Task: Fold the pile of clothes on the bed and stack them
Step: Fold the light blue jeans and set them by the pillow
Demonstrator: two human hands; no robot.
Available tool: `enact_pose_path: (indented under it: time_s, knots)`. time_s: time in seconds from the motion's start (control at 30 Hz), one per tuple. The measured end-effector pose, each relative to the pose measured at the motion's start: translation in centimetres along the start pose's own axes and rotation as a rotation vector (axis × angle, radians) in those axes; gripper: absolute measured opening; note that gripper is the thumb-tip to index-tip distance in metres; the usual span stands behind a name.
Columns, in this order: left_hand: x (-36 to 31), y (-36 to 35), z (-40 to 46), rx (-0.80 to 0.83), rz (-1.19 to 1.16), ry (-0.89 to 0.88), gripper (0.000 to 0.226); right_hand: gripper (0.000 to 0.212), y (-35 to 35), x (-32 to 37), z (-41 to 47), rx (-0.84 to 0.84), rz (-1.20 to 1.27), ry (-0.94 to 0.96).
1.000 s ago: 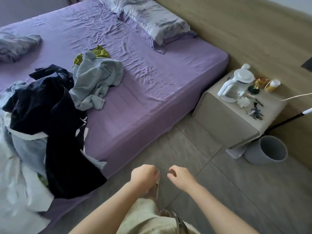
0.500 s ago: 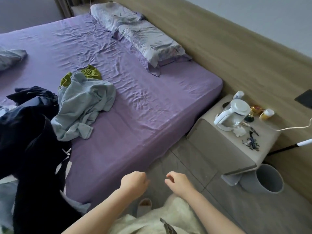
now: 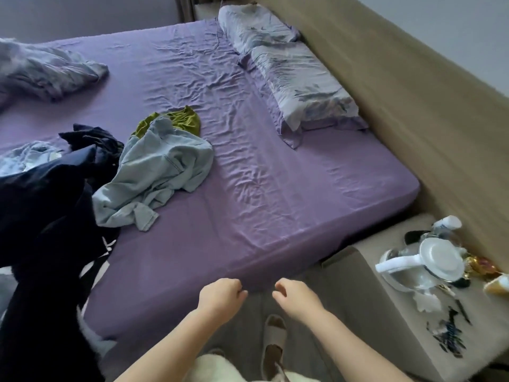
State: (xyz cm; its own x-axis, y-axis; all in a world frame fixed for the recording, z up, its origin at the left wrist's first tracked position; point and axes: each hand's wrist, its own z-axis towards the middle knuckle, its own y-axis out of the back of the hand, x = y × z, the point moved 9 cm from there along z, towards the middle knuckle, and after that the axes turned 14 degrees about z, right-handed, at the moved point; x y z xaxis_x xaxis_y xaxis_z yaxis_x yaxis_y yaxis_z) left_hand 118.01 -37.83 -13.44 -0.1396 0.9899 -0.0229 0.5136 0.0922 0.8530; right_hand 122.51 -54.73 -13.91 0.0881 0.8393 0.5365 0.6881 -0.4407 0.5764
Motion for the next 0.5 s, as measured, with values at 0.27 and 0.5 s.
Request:
enact_pose_path:
  time_s: [0.27, 0.5]
  knots:
    - [1.0, 4.4, 2.3, -0.045, -0.107, 0.213, 0.032, 0.032, 3.6, 5.9, 5.9, 0.081, -0.101, 0.192]
    - [4.5, 5.7, 3.8, -0.063, -0.167, 0.281, 0.034, 0.033, 2.7, 10.3, 9.3, 0.148, -0.144, 0.232]
